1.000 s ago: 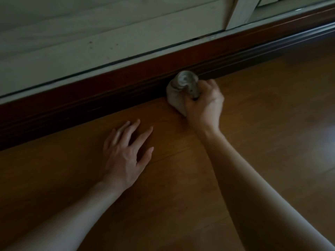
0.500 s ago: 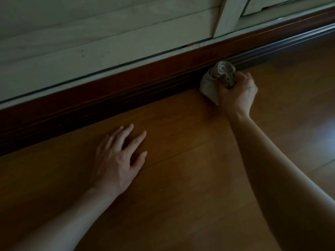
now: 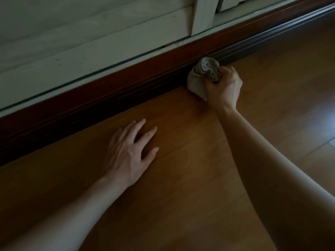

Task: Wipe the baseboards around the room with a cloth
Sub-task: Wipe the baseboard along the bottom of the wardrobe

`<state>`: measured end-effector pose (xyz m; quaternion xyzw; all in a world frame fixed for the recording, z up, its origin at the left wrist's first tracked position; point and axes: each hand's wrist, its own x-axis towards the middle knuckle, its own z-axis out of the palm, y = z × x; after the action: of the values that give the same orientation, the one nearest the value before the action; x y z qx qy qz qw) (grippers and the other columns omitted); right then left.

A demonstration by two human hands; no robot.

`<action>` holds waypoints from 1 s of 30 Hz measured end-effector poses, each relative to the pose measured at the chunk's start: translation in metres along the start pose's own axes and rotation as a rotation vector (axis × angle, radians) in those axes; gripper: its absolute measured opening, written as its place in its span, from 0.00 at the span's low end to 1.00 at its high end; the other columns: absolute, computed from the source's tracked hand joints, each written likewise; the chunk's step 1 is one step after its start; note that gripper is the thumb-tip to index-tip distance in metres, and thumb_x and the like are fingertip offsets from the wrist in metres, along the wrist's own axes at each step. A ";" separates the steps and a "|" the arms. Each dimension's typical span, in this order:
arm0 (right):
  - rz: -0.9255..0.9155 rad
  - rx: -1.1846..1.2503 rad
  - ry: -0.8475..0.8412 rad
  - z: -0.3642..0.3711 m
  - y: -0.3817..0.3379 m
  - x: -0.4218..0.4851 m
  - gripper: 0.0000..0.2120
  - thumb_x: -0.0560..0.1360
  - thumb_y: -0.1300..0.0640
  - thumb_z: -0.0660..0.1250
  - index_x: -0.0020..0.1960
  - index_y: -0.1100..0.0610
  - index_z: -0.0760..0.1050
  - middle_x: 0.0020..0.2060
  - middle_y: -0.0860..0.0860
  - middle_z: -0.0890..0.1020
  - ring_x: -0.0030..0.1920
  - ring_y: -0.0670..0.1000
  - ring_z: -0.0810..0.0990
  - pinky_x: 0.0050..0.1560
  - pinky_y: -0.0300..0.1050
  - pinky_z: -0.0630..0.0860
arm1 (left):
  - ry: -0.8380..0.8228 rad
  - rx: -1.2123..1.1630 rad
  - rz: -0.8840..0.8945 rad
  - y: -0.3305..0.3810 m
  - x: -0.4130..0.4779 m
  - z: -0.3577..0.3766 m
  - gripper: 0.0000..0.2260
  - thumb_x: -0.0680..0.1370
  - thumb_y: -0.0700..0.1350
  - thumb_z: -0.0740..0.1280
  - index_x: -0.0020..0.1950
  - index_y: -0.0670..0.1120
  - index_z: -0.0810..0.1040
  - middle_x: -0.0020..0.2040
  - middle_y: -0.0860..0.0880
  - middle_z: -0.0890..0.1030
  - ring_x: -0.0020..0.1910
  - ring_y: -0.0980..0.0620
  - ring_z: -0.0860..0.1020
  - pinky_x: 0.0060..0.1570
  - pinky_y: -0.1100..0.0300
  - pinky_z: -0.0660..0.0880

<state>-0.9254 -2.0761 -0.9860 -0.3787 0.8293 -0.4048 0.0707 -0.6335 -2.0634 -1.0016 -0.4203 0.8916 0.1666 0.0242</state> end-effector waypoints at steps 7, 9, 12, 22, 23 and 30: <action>-0.099 0.085 -0.136 0.008 -0.016 -0.023 0.20 0.71 0.42 0.64 0.51 0.57 0.79 0.47 0.49 0.75 0.44 0.48 0.74 0.43 0.43 0.74 | -0.090 0.073 0.144 0.021 0.040 -0.004 0.29 0.79 0.65 0.51 0.80 0.62 0.56 0.82 0.52 0.52 0.81 0.50 0.49 0.78 0.48 0.49; -0.042 0.075 -0.077 0.002 -0.012 -0.011 0.16 0.72 0.46 0.66 0.51 0.57 0.80 0.46 0.49 0.75 0.43 0.48 0.74 0.44 0.47 0.75 | -0.120 0.072 0.147 0.024 0.046 -0.006 0.29 0.79 0.66 0.50 0.80 0.65 0.51 0.83 0.55 0.47 0.81 0.53 0.43 0.78 0.50 0.44; 0.071 0.050 -0.034 -0.003 -0.001 -0.001 0.09 0.75 0.52 0.68 0.52 0.55 0.79 0.47 0.50 0.77 0.48 0.49 0.73 0.51 0.47 0.73 | -0.190 0.090 0.134 0.028 0.050 -0.007 0.28 0.79 0.68 0.49 0.76 0.69 0.40 0.81 0.58 0.36 0.77 0.57 0.32 0.75 0.52 0.35; -0.037 -0.007 -0.144 -0.002 -0.012 -0.001 0.09 0.74 0.50 0.67 0.50 0.54 0.79 0.43 0.44 0.70 0.37 0.41 0.69 0.36 0.33 0.63 | -0.306 0.157 0.240 0.032 0.077 -0.023 0.30 0.80 0.67 0.52 0.78 0.69 0.40 0.80 0.60 0.33 0.79 0.54 0.34 0.76 0.49 0.41; -0.039 -0.019 -0.140 -0.004 -0.008 0.004 0.08 0.74 0.53 0.68 0.51 0.55 0.79 0.43 0.44 0.71 0.38 0.43 0.70 0.37 0.35 0.65 | -0.275 0.133 0.264 0.035 0.084 -0.020 0.29 0.80 0.67 0.52 0.78 0.69 0.42 0.80 0.60 0.35 0.79 0.55 0.35 0.75 0.50 0.39; 0.017 -0.046 -0.044 -0.018 0.030 0.036 0.07 0.76 0.56 0.70 0.52 0.56 0.79 0.45 0.48 0.75 0.44 0.48 0.75 0.45 0.47 0.75 | -0.028 0.030 0.365 0.052 0.116 0.010 0.25 0.79 0.61 0.57 0.77 0.63 0.63 0.80 0.52 0.62 0.79 0.49 0.58 0.76 0.47 0.55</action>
<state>-0.9755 -2.0778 -0.9889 -0.3819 0.8398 -0.3767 0.0837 -0.7483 -2.1155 -1.0176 -0.2486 0.9551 0.1605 0.0123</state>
